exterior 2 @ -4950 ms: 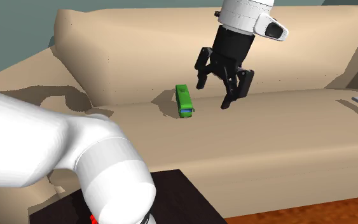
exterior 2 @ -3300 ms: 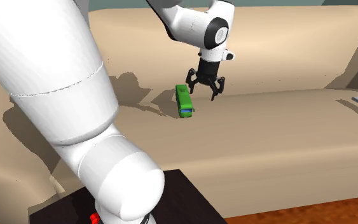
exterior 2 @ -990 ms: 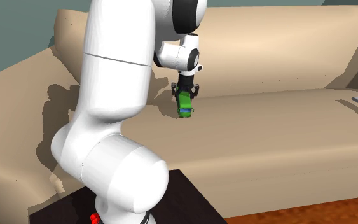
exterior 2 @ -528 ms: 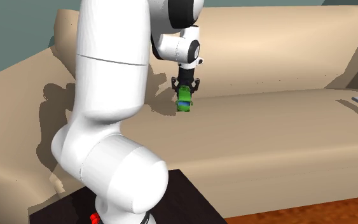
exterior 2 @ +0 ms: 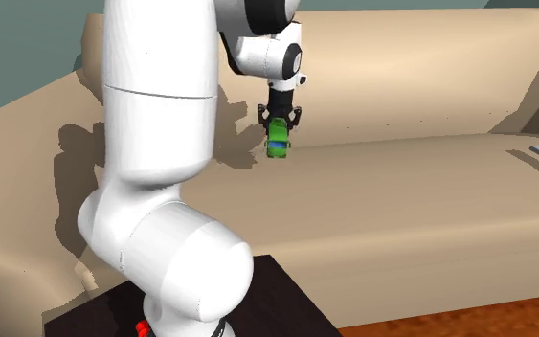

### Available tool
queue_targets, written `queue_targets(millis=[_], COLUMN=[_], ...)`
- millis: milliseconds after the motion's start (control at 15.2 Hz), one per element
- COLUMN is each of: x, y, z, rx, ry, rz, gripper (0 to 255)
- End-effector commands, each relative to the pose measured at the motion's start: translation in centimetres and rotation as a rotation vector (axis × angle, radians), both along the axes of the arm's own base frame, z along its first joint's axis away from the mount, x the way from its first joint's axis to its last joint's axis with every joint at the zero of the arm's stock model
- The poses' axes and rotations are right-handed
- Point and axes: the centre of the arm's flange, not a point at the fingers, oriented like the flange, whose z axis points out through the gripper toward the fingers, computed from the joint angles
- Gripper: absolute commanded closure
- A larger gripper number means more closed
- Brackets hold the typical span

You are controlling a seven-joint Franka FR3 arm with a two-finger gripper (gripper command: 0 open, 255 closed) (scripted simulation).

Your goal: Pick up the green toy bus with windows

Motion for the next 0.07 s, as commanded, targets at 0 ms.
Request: queue_targets(millis=[0], x=[0.05], y=[0.00], z=[0.32], rx=[0.001], ry=[-0.001], rz=[0.000], gripper=[255])
